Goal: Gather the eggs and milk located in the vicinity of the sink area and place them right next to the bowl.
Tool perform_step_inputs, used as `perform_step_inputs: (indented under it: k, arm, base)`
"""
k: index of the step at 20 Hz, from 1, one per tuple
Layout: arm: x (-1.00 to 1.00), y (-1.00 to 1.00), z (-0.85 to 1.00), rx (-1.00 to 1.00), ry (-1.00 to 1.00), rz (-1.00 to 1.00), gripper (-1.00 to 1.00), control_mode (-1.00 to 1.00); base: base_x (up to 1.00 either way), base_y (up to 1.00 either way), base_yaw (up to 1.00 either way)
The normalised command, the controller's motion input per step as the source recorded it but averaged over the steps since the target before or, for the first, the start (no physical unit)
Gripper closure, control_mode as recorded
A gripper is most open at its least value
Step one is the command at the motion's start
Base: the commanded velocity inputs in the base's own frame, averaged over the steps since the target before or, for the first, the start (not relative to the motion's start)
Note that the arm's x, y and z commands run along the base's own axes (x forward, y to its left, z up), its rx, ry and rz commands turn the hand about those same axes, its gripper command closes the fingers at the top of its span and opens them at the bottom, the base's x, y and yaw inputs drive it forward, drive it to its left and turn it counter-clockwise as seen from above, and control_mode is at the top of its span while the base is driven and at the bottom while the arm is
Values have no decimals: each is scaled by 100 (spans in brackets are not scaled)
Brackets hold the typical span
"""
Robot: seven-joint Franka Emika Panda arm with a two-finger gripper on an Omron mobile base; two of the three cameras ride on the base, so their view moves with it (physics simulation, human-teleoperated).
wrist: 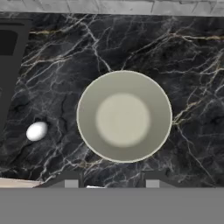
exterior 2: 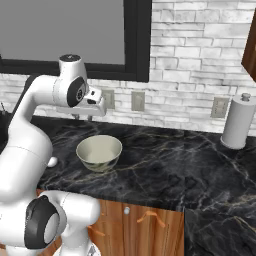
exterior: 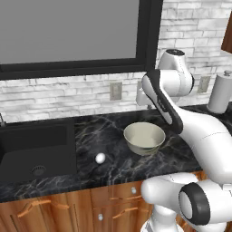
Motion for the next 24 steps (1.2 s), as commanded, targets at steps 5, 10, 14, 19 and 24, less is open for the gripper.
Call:
perform_step_inputs:
  k: [5, 10, 14, 19, 24]
  arm:
    - [-14, 11, -28, 0, 9, 0, -100, -100]
    - [-3, 76, -33, 0, 17, 1, -100, -100]
    - [1, 88, -13, 0, 4, 0, -100, -100]
    - [0, 88, -12, -1, 17, 0, -100, -100]
    - [-7, 46, -55, -2, 16, 2, -100, -100]
  base:
    - [0, 0, 0]
    - [0, 0, 0]
    - [0, 0, 0]
    - [0, 0, 0]
    - [0, 0, 0]
